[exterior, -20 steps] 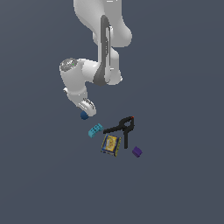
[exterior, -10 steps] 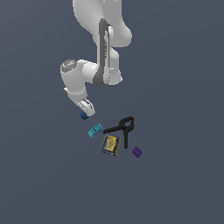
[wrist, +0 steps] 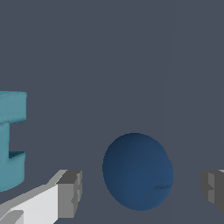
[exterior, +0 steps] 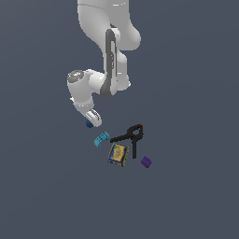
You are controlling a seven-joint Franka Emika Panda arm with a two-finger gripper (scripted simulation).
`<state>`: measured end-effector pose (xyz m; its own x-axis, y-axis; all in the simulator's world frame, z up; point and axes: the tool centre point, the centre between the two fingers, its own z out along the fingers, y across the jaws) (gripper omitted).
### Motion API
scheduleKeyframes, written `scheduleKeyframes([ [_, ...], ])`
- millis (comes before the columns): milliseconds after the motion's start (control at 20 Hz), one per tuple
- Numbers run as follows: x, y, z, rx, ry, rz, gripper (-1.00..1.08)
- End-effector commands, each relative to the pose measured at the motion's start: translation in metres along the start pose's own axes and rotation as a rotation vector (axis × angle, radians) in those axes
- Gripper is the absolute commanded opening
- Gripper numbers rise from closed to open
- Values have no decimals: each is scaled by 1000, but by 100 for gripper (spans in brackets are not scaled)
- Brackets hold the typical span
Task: Pick up a designated object from a clutter of objects.
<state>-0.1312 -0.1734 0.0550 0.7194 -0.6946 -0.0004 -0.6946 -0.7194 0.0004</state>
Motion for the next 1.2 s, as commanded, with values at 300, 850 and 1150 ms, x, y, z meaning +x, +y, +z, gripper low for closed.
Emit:
scheduleKeyframes([
  [300, 0, 0, 24, 0, 0, 2, 100],
  [850, 0, 0, 24, 0, 0, 2, -100],
  [1150, -1, -3, 21, 1, 1, 1, -100],
])
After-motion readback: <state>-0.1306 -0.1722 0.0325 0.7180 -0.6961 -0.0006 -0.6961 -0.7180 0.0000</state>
